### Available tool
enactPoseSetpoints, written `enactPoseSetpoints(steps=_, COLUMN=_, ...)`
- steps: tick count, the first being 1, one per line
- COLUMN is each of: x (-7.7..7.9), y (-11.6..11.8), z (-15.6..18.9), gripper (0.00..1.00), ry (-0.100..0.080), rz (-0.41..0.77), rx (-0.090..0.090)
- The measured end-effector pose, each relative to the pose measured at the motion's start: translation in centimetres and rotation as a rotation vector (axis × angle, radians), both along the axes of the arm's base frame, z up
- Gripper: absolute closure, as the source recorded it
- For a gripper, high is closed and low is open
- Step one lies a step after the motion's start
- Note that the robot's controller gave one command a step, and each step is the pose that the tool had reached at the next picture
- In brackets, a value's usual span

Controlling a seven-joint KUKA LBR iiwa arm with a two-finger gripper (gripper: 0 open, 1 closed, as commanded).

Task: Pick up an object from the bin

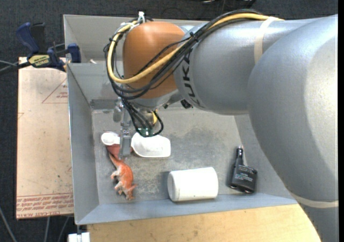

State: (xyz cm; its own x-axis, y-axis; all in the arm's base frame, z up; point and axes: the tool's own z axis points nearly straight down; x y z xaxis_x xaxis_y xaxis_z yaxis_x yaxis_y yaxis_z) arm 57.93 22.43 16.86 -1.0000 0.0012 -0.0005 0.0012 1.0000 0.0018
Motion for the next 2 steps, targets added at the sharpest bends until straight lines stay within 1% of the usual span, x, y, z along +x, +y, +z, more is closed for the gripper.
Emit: enactPoseSetpoints(steps=2, x=0.0, y=0.0, z=0.0, gripper=0.0, ry=0.0, rz=0.0, rx=0.0)
